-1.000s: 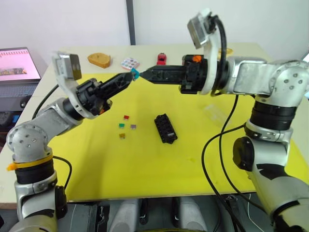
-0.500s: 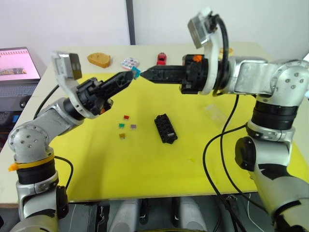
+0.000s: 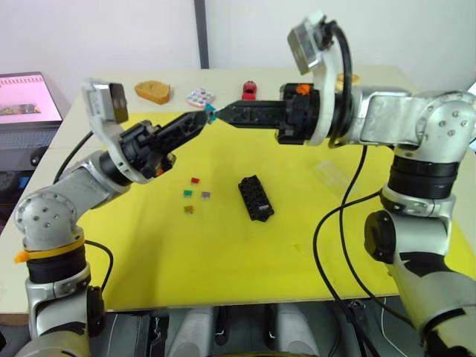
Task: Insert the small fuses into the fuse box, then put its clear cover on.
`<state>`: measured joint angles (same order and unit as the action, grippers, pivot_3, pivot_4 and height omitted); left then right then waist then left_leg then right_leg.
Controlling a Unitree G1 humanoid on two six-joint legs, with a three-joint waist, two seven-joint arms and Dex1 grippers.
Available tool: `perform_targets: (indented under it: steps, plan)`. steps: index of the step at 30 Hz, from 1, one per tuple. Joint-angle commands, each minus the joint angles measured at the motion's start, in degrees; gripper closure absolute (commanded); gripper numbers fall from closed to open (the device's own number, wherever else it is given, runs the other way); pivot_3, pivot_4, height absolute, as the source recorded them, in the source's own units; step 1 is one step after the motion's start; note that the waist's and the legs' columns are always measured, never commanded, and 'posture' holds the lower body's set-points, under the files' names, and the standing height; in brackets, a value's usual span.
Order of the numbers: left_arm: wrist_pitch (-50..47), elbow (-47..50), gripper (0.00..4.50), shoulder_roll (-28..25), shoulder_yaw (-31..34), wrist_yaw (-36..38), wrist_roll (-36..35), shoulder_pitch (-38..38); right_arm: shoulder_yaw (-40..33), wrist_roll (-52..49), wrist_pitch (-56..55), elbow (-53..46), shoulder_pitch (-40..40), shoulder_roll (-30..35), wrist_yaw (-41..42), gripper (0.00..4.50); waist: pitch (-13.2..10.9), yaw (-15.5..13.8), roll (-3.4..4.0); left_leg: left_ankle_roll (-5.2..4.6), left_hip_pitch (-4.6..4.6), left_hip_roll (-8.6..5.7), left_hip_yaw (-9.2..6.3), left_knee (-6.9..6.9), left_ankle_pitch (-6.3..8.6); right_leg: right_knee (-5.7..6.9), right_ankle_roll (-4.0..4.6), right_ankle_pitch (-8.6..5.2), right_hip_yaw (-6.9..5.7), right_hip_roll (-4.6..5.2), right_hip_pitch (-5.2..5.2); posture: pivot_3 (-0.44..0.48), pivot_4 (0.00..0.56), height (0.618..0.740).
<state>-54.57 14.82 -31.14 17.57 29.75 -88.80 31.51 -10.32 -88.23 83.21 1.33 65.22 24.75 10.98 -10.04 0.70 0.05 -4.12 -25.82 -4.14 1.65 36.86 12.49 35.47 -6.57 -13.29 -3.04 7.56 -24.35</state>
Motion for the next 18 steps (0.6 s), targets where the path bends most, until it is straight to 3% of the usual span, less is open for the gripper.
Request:
perform_targets:
  steps: [1,12,15,18]
  plan:
    - [1.04,1.84,4.50,-0.28,0.16,0.32,-0.33,0.02,-0.50,-1.85,-2.05,-0.80,0.24,0.65,-0.41,4.47,0.00,0.03,0.00,0.00,-0.01,0.00,0.00,0.00,0.00,-0.01,0.00,0.00,0.00,0.00,0.00,0.000,0.150,0.740]
    - [0.65,0.38,4.50,-2.29,0.75,1.61,0.65,-0.89,0.65,-3.29,-2.88,-0.90,0.13,1.48,-0.34,4.47,-0.01,0.06,0.01,-0.02,-0.05,0.00,0.00,-0.02,0.01,-0.06,0.00,0.00,0.00,0.00,-0.02,0.000,0.150,0.740]
    - [0.18,-0.82,3.54,-5.25,1.10,4.12,3.01,-1.31,1.45,-1.79,-2.82,-2.30,0.24,2.27,2.02,4.50,-0.02,0.09,0.02,-0.02,-0.05,0.00,0.00,-0.04,0.01,-0.07,0.01,0.00,0.00,0.00,-0.04,0.000,0.150,0.740]
    - [-0.39,-1.94,2.10,-10.77,2.01,8.26,6.75,-1.93,3.32,4.24,-4.79,-5.10,0.85,4.27,6.92,4.50,-0.05,0.08,0.02,-0.02,-0.10,0.00,0.00,-0.05,0.01,-0.07,0.02,-0.01,-0.02,0.00,-0.11,0.000,0.150,0.740]
